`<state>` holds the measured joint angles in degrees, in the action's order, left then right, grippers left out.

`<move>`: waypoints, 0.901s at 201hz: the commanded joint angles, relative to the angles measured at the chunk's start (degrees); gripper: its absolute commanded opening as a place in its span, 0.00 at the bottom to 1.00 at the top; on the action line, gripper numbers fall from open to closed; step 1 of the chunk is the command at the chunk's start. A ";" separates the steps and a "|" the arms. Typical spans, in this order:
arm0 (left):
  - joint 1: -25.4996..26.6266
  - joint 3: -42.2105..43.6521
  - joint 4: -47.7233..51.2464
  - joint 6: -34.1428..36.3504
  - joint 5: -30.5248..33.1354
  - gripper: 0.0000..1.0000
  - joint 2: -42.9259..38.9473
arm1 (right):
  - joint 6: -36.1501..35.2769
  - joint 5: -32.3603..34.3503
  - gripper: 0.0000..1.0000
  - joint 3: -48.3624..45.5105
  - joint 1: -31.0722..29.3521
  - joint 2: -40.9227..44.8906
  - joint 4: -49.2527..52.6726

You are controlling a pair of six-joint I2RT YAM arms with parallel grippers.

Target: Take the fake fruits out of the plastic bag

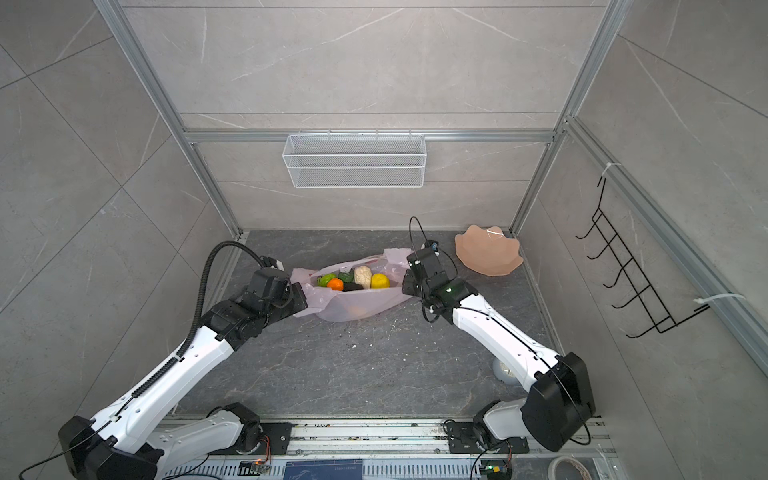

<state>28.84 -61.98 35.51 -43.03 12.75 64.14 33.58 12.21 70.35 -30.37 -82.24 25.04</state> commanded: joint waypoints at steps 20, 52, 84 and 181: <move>-8.89 -19.58 -2.16 1.76 -13.34 0.00 9.53 | 3.49 -14.07 0.03 17.91 3.40 -8.10 -1.91; -7.99 -22.78 -1.27 -1.71 -18.90 0.00 6.60 | 4.47 -14.48 0.04 20.99 3.82 -3.50 0.20; -5.90 -12.35 -0.70 -2.05 -15.27 0.00 -2.31 | 3.86 -17.75 0.06 13.98 3.74 0.86 -2.53; -6.30 21.48 -13.16 -1.10 -20.20 0.00 -4.02 | 9.86 -26.04 0.00 -17.39 11.65 -0.73 -21.31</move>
<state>22.83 -43.92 30.33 -45.74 -3.84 60.82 41.06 -10.35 56.27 -22.20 -82.00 11.90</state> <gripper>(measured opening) 0.056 0.043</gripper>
